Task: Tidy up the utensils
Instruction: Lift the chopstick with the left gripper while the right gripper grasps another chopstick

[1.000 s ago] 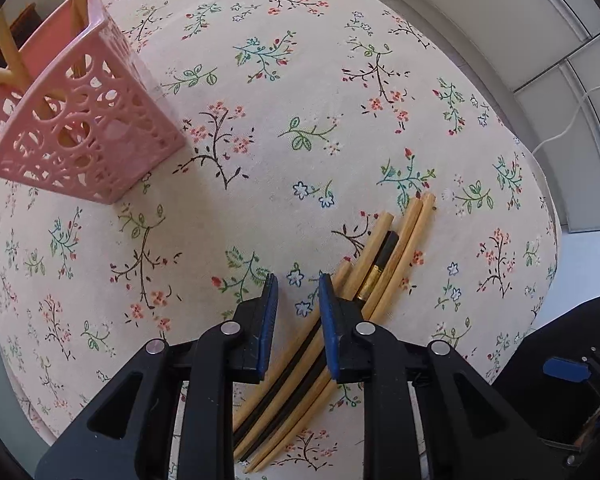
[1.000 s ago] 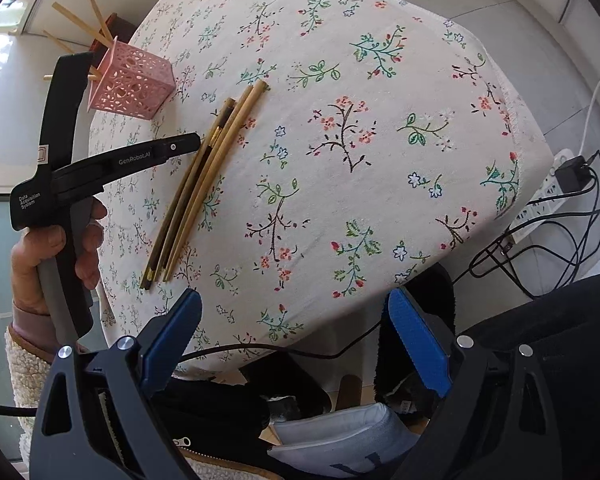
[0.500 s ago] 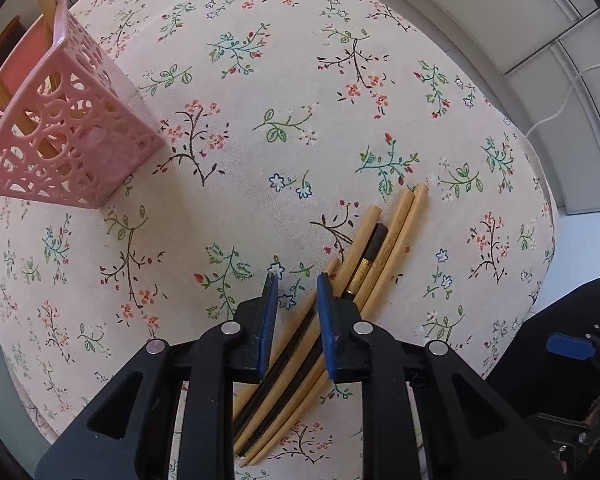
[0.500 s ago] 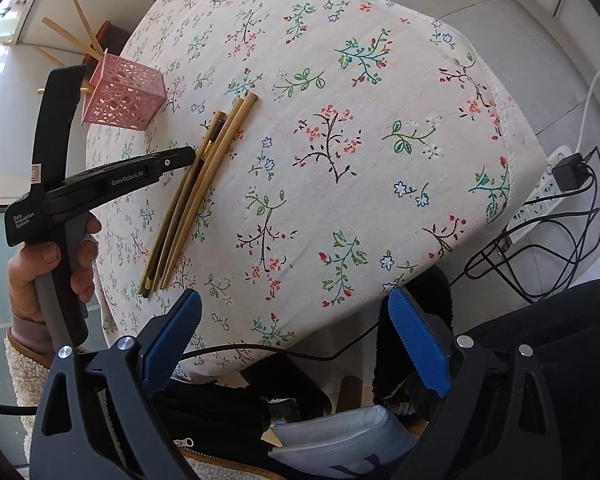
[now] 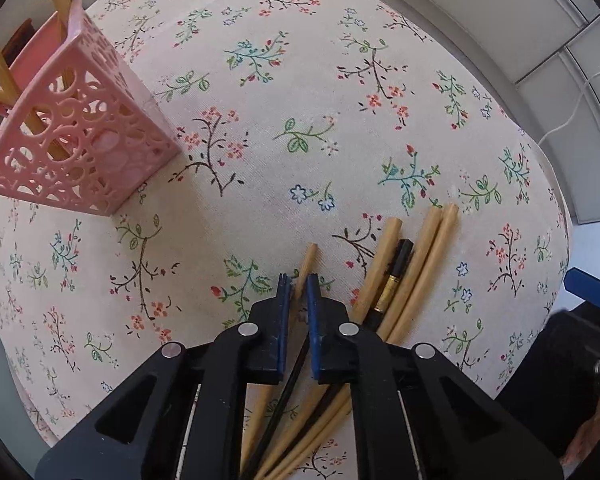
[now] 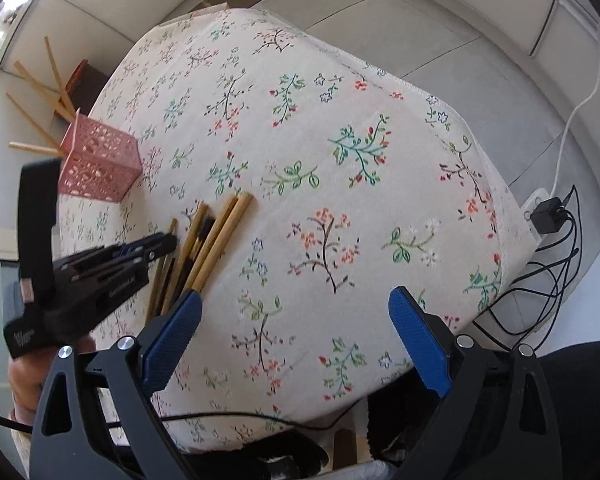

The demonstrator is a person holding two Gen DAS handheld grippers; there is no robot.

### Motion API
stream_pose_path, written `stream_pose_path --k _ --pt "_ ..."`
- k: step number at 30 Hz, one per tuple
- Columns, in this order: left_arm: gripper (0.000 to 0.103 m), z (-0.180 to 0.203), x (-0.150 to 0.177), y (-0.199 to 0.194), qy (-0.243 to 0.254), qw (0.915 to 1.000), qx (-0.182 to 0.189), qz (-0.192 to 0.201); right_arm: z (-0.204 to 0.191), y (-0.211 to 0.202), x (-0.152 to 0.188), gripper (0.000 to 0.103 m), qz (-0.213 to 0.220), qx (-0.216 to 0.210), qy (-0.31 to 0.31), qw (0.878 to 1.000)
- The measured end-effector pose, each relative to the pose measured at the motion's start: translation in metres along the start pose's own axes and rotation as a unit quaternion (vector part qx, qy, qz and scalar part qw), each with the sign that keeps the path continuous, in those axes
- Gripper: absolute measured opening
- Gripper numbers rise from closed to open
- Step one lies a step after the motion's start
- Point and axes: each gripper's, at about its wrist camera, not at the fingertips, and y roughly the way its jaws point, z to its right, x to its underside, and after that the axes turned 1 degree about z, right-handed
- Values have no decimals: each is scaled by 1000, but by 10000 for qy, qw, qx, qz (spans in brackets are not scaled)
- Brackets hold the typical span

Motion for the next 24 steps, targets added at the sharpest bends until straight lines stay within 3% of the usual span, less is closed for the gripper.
stream_pose_path --k 3,8,16,22,24 --pt "5 -8 2 -5 -68 9998 -70 149 -2 18 -14 87 -44 36 305 9995" --pt "5 -15 8 -26 -146 9990 5 412 -18 41 -27 53 -158 69 415 9990" --pt "5 -26 16 -48 -282 9972 45 695 -38 51 -35 46 0 254 456 9986" --pt "4 -29 18 -66 -299 9958 38 870 -54 55 -39 31 150 717 311 9968" --pt "4 -28 23 -74 -308 9951 12 942 -56 56 -36 31 196 746 285 9966"
